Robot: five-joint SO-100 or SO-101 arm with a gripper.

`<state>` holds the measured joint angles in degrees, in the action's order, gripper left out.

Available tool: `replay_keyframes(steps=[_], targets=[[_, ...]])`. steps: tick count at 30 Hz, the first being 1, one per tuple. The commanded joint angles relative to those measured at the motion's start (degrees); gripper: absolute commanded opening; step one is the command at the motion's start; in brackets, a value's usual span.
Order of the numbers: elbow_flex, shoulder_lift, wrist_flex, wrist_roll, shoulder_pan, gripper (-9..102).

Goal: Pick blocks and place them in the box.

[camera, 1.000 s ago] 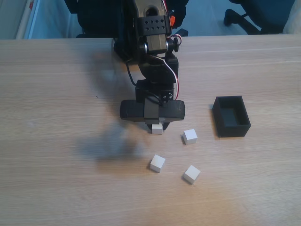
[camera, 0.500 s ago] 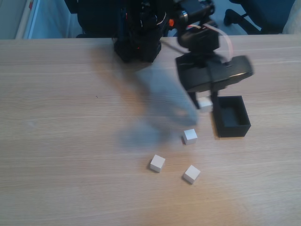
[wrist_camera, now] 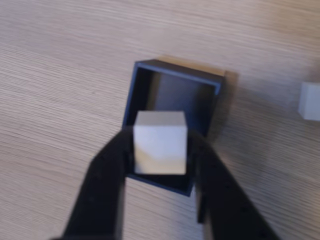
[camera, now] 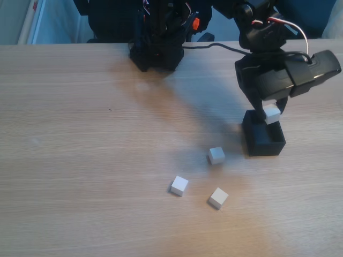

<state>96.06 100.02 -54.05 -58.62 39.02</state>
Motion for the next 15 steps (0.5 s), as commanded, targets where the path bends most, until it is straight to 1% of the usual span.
replay_keyframes(steps=[1, 3, 7, 15], targets=[[-3.87, 0.35, -0.26, 0.62, 0.53, 10], [-3.78, 0.44, -0.7, 0.88, 0.53, 12], [-3.43, 0.7, -2.55, 1.05, 0.09, 14], [-1.05, 2.81, -4.66, 1.41, -3.96, 11]])
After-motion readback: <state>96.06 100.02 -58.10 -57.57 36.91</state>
